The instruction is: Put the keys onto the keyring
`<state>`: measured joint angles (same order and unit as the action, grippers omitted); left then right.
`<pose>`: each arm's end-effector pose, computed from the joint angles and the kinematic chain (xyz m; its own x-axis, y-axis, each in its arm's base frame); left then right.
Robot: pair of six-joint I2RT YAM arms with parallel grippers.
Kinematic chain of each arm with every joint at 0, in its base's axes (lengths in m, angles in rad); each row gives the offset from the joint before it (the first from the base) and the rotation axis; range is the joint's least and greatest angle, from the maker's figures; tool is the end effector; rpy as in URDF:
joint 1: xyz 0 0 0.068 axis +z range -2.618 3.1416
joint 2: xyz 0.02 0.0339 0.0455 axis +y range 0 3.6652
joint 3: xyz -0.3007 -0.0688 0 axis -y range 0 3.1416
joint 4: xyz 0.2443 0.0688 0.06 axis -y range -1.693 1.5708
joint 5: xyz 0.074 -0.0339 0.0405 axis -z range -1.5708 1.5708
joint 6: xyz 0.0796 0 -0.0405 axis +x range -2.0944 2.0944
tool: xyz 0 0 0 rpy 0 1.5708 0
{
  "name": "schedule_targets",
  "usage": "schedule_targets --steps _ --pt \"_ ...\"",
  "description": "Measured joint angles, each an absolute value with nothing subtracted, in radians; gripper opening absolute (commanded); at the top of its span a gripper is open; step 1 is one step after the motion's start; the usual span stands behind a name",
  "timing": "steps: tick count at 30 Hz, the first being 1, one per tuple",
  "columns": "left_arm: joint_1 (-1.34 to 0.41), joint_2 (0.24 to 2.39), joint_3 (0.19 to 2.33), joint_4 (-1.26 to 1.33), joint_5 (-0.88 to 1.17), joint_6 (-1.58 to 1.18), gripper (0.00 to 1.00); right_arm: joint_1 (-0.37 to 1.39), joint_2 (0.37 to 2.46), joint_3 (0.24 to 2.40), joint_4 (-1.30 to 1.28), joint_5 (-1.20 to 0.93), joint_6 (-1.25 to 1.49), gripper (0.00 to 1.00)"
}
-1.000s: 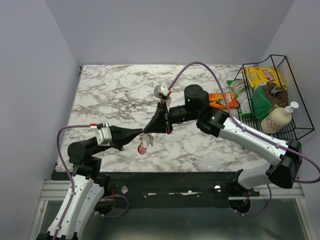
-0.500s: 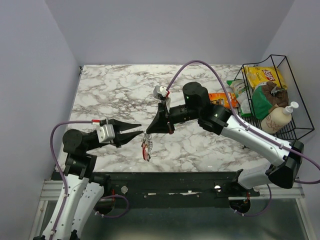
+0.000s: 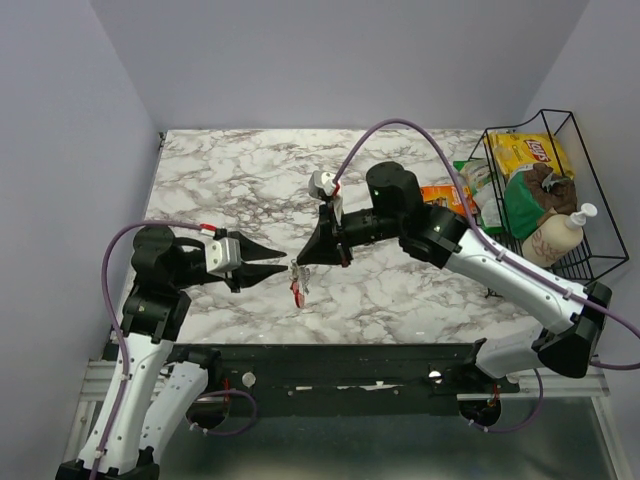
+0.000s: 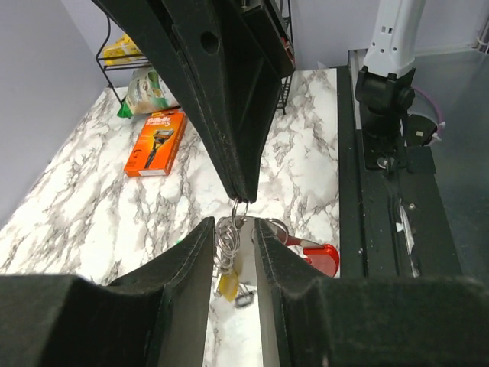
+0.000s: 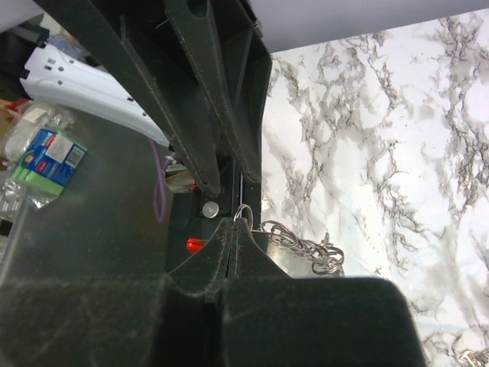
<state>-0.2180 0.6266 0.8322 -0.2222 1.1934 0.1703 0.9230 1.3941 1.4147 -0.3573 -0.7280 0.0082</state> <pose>0.0881 -0.0953 0.3967 0.1513 0.0304 -0.9880 0.9757 0.1558 0.1542 0.1606 0.3000 0.4305 -0.2073 -0.2639 -0.9420 -0.9726 -0.0482 0.2276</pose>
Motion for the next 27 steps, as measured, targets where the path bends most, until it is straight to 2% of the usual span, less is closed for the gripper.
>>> schedule_targets --steps 7,17,27 --pt "-0.218 0.559 0.723 -0.052 1.192 0.038 0.35 0.923 1.321 1.266 -0.167 -0.704 0.127 0.01" --pt "-0.218 0.535 0.65 0.234 1.154 -0.167 0.37 0.923 1.14 0.973 0.286 -0.709 0.16 0.0" --pt "-0.218 0.597 0.605 0.63 1.171 -0.451 0.4 0.923 1.121 0.77 0.742 -0.788 0.184 0.01"
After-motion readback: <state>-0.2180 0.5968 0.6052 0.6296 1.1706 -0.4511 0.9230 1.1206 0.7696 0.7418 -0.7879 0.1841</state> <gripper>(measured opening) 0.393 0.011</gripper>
